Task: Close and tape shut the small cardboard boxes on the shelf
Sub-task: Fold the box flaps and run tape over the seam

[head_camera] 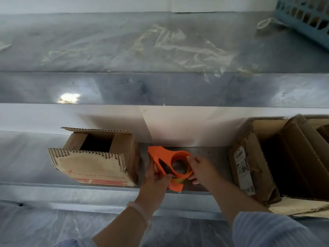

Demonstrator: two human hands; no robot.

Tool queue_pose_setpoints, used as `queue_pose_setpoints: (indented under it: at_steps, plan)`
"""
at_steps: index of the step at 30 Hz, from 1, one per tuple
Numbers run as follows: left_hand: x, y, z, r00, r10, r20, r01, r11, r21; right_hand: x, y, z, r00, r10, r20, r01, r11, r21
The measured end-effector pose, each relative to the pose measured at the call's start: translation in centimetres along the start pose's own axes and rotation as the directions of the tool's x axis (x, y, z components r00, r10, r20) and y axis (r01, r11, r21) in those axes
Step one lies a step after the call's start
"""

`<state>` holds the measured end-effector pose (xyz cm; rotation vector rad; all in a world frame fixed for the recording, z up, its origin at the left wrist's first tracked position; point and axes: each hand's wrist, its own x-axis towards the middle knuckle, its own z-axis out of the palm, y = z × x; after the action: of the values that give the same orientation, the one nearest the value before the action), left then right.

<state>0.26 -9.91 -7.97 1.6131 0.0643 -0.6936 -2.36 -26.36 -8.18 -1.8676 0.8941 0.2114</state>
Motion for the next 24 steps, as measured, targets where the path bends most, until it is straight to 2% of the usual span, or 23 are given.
queue_pose_setpoints:
  at_steps: [4,9,11,15,19,21,24]
  plan:
    - [-0.2,0.2,-0.4,1.000,0.013,0.020,-0.014,0.999,0.047,1.4,0.1,0.1,0.997,-0.064,-0.037,0.055,0.979,-0.197]
    - [-0.3,0.2,-0.8,0.999,0.023,0.037,-0.024,0.999,0.038,1.0,-1.2,-0.1,1.000,-0.008,0.026,0.014,0.967,-0.255]
    - [-0.3,0.1,-1.0,0.999,0.031,0.033,-0.033,0.998,0.049,0.9,-1.4,0.2,0.998,0.018,0.063,-0.004,0.976,-0.217]
    - [-0.3,0.0,-1.3,0.999,0.026,0.044,-0.029,0.997,0.074,0.6,-1.5,0.6,0.993,0.036,0.109,-0.032,0.999,-0.037]
    - [0.0,0.0,-1.6,1.000,0.004,0.016,-0.004,0.999,0.035,0.8,-1.3,1.4,0.996,-0.012,0.087,0.017,0.998,-0.054]
    - [0.1,-0.1,-1.7,1.000,-0.011,0.007,0.011,1.000,0.012,0.9,-1.4,1.5,0.997,0.016,0.076,-0.013,0.999,-0.043]
    - [0.1,-0.1,-1.7,1.000,0.006,-0.010,-0.005,0.999,0.038,0.7,-1.8,1.5,0.989,0.103,0.102,-0.113,0.989,0.096]
